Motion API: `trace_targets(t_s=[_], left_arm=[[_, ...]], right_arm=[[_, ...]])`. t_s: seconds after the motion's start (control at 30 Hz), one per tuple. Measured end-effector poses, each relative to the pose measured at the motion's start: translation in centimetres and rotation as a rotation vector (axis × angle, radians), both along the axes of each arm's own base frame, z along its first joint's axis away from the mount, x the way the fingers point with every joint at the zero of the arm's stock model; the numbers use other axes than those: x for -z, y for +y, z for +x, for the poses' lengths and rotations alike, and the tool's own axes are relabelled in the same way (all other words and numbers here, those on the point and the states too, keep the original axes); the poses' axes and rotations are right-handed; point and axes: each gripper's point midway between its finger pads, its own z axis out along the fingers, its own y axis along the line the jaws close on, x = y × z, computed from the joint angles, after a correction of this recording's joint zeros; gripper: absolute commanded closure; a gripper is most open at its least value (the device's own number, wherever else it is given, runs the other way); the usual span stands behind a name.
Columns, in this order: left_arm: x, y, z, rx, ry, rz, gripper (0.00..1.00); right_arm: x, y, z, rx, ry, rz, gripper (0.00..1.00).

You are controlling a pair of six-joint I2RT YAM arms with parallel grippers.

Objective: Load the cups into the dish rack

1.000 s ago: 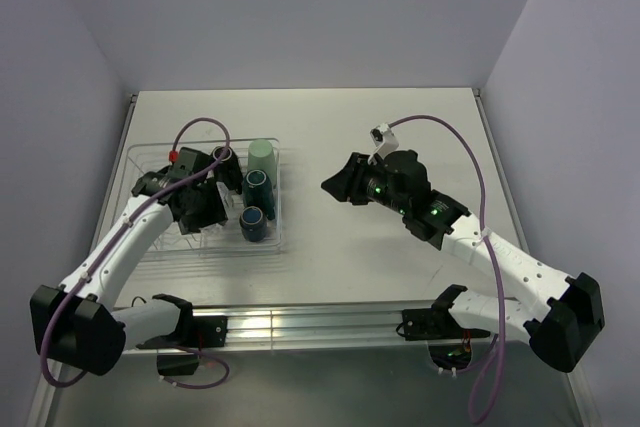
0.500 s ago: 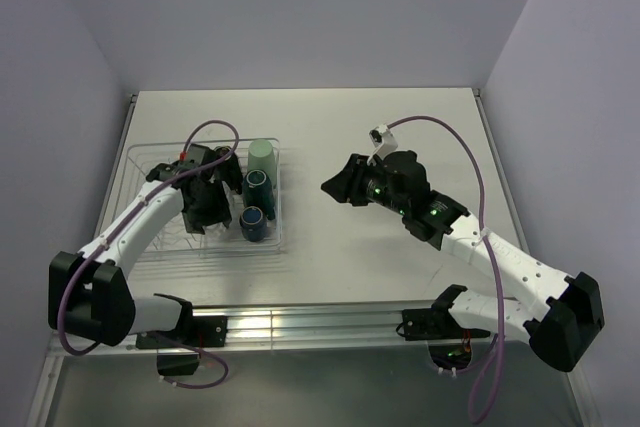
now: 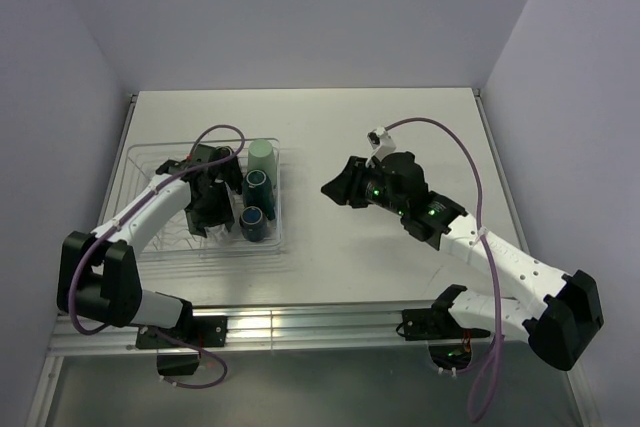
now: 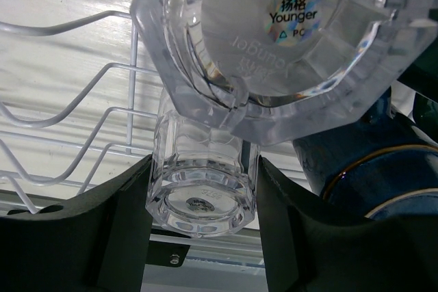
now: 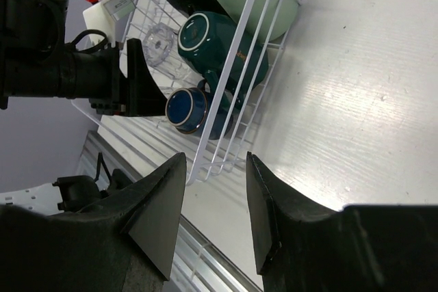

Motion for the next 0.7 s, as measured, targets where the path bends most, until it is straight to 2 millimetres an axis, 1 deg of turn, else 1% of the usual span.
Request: trace_targets(t_s=[0.13,0.23,0.3,0.37,0.4,0.47,0.5,0.57,0.6,0.7], left_arm=[[0.1,0.02,0.0,-0.001,0.004,0.002,0.84],[0.1,0.03,0.01,-0.001,0.003,0.002,0.72],[0.1,0.04,0.03,-0.002,0.003,0.002,0.6],[0.1,0.04,0.03,-0.002,0.003,0.003,0.54],[0.1,0.04,0.03,-0.002,0.003,0.003,0.48],[0.1,0.05,0.02,-0.002,0.003,0.003,0.44],[0.1,0.06,0.02,-0.002,0.003,0.003,0.4],[0.1,0.08,0.02,-0.003,0.003,0.004,0.35],[0.1,0.12,0.04,-0.003,0.002,0.007,0.3],[0.11,0.19,0.04,-0.006,0.002,0.01,0.23]], right_arm=[[0.39,0.07,0.06,-0.003,0.006,-0.009,0.52],[0.5,0.08,0.08,-0.004,0.007,-0.013,0.52],[0.49,0.08,0.08,-0.005,0.006,-0.013,0.52],[0.49,0.08,0.08,-0.005,0.006,-0.013,0.52],[0.49,0.08,0.08,-0.005,0.006,-0.013,0.52],[0.5,0.09,0.08,-0.005,0.006,-0.013,0.52],[0.52,0.09,0.08,-0.005,0.006,-0.013,0.52],[0.6,0.11,0.09,-0.006,0.008,-0.015,0.52],[0.65,0.12,0.1,-0.006,0.009,-0.016,0.52],[0.85,0.17,0.13,-0.007,0.014,-0.019,0.52]])
